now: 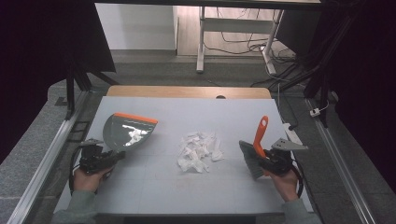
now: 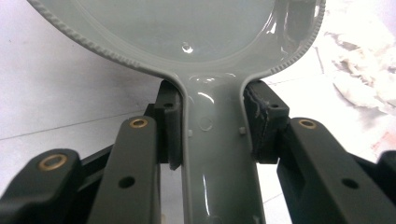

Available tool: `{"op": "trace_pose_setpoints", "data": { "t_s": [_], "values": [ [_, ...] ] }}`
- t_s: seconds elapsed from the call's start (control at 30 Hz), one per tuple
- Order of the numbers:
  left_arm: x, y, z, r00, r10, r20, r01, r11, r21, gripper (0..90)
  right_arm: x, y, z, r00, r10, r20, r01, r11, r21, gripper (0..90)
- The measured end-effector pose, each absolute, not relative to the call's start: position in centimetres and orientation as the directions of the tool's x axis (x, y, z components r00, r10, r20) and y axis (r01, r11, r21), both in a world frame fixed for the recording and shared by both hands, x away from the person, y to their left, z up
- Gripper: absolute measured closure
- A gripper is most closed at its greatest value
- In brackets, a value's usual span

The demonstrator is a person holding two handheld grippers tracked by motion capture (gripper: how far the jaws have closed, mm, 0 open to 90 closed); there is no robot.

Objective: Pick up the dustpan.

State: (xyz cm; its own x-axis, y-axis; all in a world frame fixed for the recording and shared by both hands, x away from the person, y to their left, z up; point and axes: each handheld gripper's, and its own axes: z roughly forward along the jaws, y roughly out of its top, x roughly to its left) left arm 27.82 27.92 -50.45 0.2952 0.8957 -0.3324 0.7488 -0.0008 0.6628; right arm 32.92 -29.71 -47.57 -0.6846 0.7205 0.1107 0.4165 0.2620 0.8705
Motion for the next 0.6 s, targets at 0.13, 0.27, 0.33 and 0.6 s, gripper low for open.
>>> {"op": "trace_pose_setpoints", "data": {
  "t_s": [0.13, 0.27, 0.33, 0.6],
  "values": [
    [27.6, 28.1, -50.2, 0.303, 0.895, -0.327, 0.738, -0.003, 0.675, 61.0, 32.9, -29.7, -47.6, -0.685, 0.72, 0.112, 0.416, 0.26, 0.871, 71.1],
    [27.5, 28.2, -50.1, 0.315, 0.89, -0.329, 0.731, -0.007, 0.682, 61.1, 32.9, -29.7, -47.6, -0.685, 0.72, 0.11, 0.415, 0.261, 0.871, 71.1],
    [27.5, 28.3, -49.9, 0.322, 0.89, -0.323, 0.726, -0.013, 0.688, 61.1, 32.9, -29.7, -47.5, -0.685, 0.72, 0.11, 0.414, 0.26, 0.872, 71.1],
    [26.8, 29.2, -48.9, 0.39, 0.88, -0.273, 0.687, -0.081, 0.722, 61.1, 32.9, -29.8, -47.4, -0.683, 0.722, 0.107, 0.408, 0.256, 0.876, 71.1]
  ]
}}
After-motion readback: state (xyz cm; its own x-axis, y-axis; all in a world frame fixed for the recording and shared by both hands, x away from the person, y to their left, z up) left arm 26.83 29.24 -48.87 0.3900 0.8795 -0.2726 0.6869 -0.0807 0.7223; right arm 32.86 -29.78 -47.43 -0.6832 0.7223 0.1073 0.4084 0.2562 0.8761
